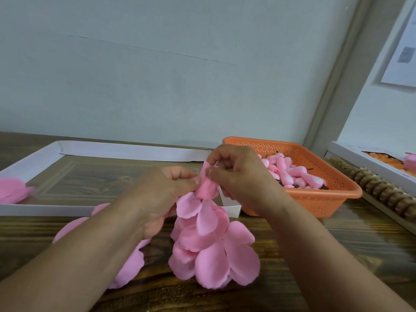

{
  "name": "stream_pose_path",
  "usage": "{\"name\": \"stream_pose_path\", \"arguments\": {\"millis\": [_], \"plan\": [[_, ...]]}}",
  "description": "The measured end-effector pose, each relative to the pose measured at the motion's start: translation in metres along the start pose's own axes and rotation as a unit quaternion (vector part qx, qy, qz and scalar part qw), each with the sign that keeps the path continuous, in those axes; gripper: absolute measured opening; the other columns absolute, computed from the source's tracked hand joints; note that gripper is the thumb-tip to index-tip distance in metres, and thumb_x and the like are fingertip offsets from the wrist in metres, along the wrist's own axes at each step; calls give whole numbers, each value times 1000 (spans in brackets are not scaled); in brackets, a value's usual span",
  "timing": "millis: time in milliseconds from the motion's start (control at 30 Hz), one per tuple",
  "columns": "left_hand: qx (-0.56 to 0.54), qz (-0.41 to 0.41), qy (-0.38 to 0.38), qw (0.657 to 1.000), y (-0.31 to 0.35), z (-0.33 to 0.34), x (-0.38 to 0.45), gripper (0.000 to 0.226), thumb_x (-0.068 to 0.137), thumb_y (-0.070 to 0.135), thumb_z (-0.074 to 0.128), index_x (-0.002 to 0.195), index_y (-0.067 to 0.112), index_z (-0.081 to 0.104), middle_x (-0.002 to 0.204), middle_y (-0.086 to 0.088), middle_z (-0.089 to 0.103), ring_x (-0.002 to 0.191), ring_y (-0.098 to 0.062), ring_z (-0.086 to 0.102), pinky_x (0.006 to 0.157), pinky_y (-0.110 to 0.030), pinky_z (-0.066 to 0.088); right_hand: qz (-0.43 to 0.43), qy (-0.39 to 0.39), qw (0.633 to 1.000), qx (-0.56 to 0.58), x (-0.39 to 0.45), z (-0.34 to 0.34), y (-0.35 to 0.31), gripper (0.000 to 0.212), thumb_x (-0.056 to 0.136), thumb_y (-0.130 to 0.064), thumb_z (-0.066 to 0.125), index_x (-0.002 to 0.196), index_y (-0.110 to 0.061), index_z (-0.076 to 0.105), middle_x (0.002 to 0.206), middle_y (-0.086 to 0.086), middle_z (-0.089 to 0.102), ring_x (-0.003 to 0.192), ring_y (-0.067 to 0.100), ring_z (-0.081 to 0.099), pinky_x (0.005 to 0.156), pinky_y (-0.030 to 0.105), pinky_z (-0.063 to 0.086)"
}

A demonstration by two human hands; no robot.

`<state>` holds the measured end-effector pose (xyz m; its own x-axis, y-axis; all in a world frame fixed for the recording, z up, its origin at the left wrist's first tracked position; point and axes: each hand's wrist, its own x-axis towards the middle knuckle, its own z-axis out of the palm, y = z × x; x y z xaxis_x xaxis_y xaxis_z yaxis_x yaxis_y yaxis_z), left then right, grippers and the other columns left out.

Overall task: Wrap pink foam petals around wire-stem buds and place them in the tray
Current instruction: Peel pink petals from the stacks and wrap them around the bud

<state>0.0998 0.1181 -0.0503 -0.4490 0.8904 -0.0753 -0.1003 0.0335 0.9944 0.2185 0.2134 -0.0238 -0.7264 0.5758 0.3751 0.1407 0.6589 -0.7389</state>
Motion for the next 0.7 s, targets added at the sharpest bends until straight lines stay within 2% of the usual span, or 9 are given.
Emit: {"name": "stream_pose_path", "arguments": {"millis": [133,267,300,367,400,467,533,633,700], "plan": [[22,17,12,1000,-4,1,1,9,75,10,72,83,6,70,81,-15,71,69,-22,64,67,-32,51,5,-7,1000,0,0,3,0,16,85,-1,57,72,-11,59,48,2,50,37,6,40,39,19,32],[50,25,26,998,-6,2,-1,21,64,9,78,85,8,72,88,-18,73,79,-26,68,81,-39,52,-1,-8,999,-31,-1,5,-1,7,82,-12,64,76,-8,63,67,19,64,50,21,49,49,30,41],[47,27,26,998,-6,2,-2,16,68,9,77,83,7,72,87,-19,73,78,-27,66,81,-40,51,2,-3,999,-33,-1,6,0,9,82,-8,63,73,-11,62,67,19,64,51,24,50,50,32,41],[20,27,28,999,-5,4,-1,9,82,17,69,84,8,70,87,-15,73,82,-28,65,78,-39,51,10,19,999,-38,1,4,2,22,82,-2,60,68,-18,57,61,17,61,44,17,46,47,29,39],[-11,16,33,999,-3,4,0,19,84,27,66,88,9,69,90,-12,72,84,-27,66,77,-37,53,17,31,999,-41,2,2,3,26,82,-1,59,66,-21,55,58,12,59,41,11,44,45,26,37],[-94,-32,42,994,0,6,1,51,70,52,63,96,7,64,95,-10,70,84,-25,69,72,-35,59,27,57,997,-48,3,-2,4,28,81,1,59,65,-21,53,54,2,54,40,7,42,45,23,36],[-179,-57,19,982,4,7,-2,65,56,52,66,96,2,61,88,-12,67,80,-25,70,68,-35,61,33,87,995,-43,4,-4,6,28,80,4,57,64,-19,53,52,1,51,43,11,43,47,23,36],[-216,-28,-36,975,-1,10,-5,31,66,24,73,87,2,67,88,-14,71,87,-26,71,79,-34,59,37,133,990,-43,5,-4,10,29,78,6,55,61,-18,50,49,-1,47,44,14,43,46,21,33],[-191,-14,-18,981,-6,13,-5,4,79,0,64,82,0,66,83,-17,73,78,-23,71,75,-31,59,37,156,986,-40,6,-2,11,30,77,6,54,60,-18,49,46,-4,45,43,13,41,45,21,31]]}}
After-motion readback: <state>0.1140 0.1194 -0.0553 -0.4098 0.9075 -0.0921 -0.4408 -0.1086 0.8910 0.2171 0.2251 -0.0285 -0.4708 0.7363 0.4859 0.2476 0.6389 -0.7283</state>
